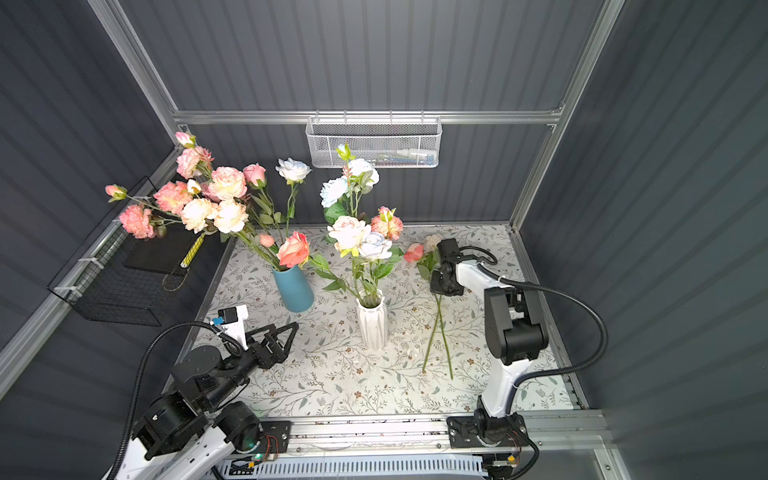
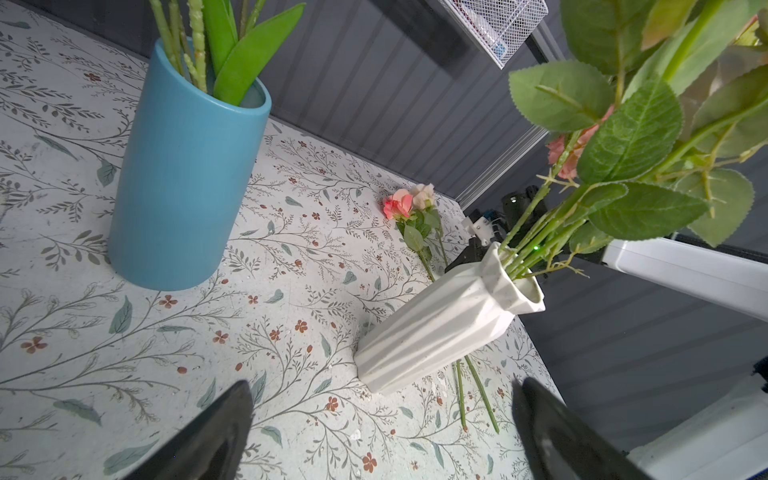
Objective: Arrange the flowers into the vase
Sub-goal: 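Lift the pink rose spray upright and carry it toward the white vase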
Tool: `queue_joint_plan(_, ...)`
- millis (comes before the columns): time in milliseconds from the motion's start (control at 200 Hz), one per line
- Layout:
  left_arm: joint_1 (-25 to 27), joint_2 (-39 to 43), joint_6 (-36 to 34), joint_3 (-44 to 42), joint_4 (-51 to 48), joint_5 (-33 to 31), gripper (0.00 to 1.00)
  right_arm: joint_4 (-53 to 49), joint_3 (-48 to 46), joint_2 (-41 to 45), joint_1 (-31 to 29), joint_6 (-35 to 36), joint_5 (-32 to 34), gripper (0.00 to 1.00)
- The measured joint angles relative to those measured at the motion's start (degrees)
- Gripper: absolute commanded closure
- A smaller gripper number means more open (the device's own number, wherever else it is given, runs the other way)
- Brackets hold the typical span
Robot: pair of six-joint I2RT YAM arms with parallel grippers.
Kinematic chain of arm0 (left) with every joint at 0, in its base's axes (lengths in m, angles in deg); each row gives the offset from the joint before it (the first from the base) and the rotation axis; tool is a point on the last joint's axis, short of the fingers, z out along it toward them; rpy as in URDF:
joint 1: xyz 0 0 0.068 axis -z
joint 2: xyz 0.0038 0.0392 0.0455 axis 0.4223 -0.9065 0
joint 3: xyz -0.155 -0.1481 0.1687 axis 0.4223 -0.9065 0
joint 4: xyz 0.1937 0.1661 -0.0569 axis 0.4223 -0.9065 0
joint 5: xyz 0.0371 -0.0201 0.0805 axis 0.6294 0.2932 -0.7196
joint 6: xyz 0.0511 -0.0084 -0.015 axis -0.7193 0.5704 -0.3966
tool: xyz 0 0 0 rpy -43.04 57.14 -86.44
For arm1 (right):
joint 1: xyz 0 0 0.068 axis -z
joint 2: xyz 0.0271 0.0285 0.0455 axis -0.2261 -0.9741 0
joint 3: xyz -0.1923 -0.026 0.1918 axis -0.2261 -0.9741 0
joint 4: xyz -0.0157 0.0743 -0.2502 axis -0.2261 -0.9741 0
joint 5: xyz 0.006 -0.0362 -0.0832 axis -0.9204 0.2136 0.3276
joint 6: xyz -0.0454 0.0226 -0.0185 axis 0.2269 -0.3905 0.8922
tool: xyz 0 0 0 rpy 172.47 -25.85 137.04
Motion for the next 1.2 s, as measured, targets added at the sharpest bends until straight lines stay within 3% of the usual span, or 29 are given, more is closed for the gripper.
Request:
queue_joint_plan(440, 0.0, -0.9, 0.0, 3.2, -0.6, -0.6, 0.00, 8.5, -14.3, 35.2, -1.0, -0.5, 0.3, 1.00)
queue_joint_plan(670, 0.0, -1.7, -0.3, 5.0, -1.1, -1.5, 0.00, 7.5, -12.3, 52.6, -12.0, 0.8, 1.4, 1.00)
queue_joint_plan(955, 0.0, -1.9, -0.8, 6.8, -1.9, -2.6, 0.00, 6.5, 2.1, 55.5, -28.9, 6.1, 4.0, 1.00)
queue_joint_plan(1201, 0.0, -1.9, -0.9, 7.2, -3.2, -3.4, 0.00, 13.7, 11.1, 46.6, -42.9, 16.7, 9.4, 1.00)
